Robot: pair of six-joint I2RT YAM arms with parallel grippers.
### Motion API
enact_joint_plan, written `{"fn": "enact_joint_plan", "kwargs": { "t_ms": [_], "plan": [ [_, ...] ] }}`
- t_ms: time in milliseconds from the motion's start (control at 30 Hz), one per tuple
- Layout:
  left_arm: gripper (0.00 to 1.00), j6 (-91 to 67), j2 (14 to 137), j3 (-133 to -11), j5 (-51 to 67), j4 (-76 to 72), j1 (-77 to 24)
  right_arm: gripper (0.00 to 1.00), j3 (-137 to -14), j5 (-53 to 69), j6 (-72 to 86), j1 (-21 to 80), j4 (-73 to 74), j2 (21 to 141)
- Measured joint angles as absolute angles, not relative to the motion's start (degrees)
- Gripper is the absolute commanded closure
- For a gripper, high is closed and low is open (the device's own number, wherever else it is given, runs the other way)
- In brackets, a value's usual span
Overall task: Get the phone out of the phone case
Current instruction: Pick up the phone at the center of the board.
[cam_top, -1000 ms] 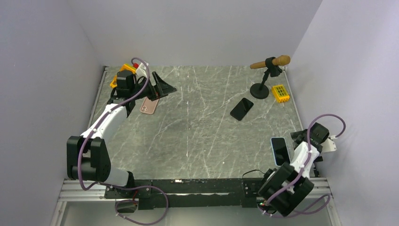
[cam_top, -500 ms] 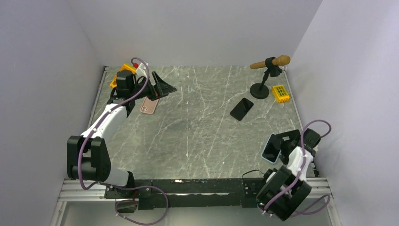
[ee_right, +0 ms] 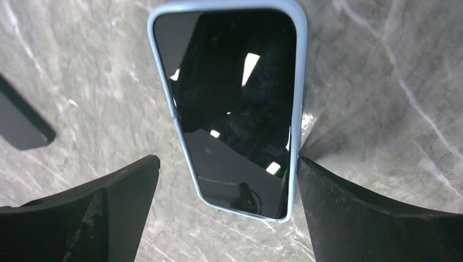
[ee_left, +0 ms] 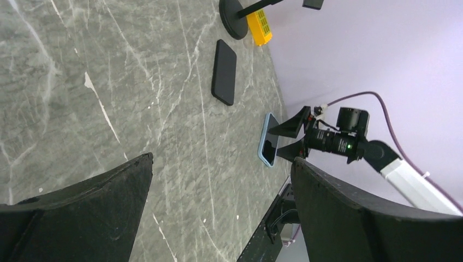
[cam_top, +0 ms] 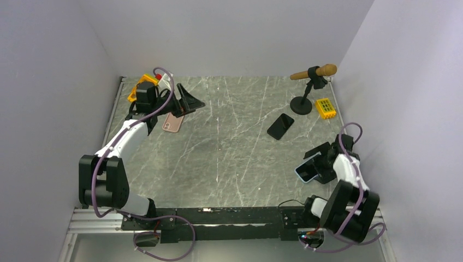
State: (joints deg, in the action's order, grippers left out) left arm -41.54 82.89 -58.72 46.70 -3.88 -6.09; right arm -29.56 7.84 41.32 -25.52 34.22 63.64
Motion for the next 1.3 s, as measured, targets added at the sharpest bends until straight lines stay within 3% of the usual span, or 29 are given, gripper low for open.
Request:
{"fn": "enact_joint_plan", "kwargs": {
  "t_ms": [333, 433, 533, 667, 700, 967, 1167, 1233, 1300],
  "plan": [
    [0.01, -36.1, 85.0, -60.2, 43.6, 2.1, -6.1, 0.07, -44.0, -4.1, 46.7, -17.4, 43.6, 85.6],
    [0.01, -34.1, 86.7, -61.0, 42.2, 4.2, -6.1, 0.16, -45.7, -3.4, 47.0, -17.2, 44.8, 88.2],
    [0.01, -32.4, 87.9, -61.8, 41.3, 6.3, -6.1, 0.45, -45.6, -3.0, 47.7, -17.2, 44.9, 88.7],
    [0.01, -30.3, 88.1, -62.4, 39.9, 8.2, -6.1, 0.93, -44.4, -3.6, 47.6, -17.1, 44.3, 86.5],
    [0.01, -29.6, 88.1, -62.6, 39.5, 8.5, -6.1, 1.0, -43.7, -3.9, 47.6, -17.0, 43.8, 85.4],
    [0.01, -29.5, 88.1, -62.7, 42.2, 4.7, -6.1, 1.0, -36.2, -4.4, 46.0, -15.9, 37.0, 74.1],
    [0.01, -29.1, 87.9, -63.4, 42.2, 3.1, -8.5, 1.0, -25.3, 5.6, 37.9, -13.5, 27.0, 56.6],
    [0.07, -29.2, 87.9, -63.7, 42.5, 2.9, -10.3, 1.0, -24.5, 7.9, 36.9, -9.6, 25.0, 53.3],
    [0.19, -30.7, 87.9, -63.4, 44.0, 0.7, -11.5, 1.0, -24.5, 10.0, 35.8, -5.0, 21.6, 52.0]
  ]
}}
